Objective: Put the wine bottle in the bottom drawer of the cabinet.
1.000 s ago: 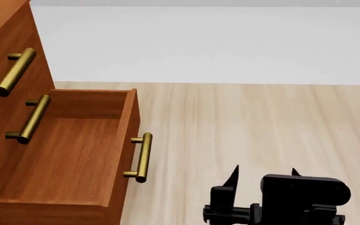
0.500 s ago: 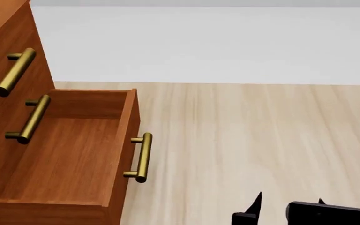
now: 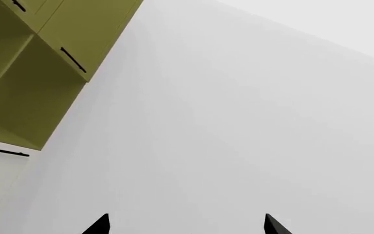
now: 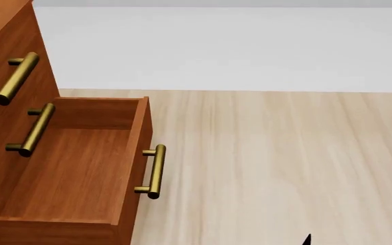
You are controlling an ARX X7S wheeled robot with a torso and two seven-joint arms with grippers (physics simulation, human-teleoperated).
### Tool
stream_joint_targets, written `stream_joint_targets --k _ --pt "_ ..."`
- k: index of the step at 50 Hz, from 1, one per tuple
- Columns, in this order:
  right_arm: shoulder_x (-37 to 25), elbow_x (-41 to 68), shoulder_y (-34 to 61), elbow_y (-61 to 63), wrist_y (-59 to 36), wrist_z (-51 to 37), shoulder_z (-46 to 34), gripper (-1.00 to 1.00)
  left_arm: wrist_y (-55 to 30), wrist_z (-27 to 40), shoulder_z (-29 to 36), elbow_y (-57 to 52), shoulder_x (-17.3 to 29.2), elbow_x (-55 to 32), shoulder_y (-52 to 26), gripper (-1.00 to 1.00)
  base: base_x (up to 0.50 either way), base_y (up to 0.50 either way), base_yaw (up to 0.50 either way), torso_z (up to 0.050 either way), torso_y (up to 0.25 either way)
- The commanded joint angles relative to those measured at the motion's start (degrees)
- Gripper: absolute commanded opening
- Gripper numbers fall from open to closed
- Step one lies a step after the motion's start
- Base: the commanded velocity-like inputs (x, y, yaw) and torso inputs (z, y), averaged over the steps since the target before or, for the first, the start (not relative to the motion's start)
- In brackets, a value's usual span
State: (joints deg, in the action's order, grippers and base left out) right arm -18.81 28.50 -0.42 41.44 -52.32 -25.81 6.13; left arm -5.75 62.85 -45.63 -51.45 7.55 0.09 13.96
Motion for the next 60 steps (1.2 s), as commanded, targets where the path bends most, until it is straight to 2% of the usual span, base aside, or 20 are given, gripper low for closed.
stream_joint_targets --k 1,28,60 --pt "-0.19 1.41 -2.84 1.75 -0.05 -0.90 3.88 1.00 -0.36 0.22 0.17 -0.13 0.26 0.01 0.11 1.00 0.00 0.00 0.00 0.000 0.000" --pt "-1.26 4.67 -3.96 0.81 -0.68 -2.88 15.44 1.00 -0.48 0.30 0.97 -0.17 0.93 0.11 0.43 1.00 0.00 0.00 0.00 0.000 0.000" --pt "-3.43 2.14 7.17 -13.28 0.39 -2.93 11.88 1.00 0.58 0.63 1.19 0.22 1.06 -0.02 1.12 1.00 0.00 0.00 0.00 0.000 0.000"
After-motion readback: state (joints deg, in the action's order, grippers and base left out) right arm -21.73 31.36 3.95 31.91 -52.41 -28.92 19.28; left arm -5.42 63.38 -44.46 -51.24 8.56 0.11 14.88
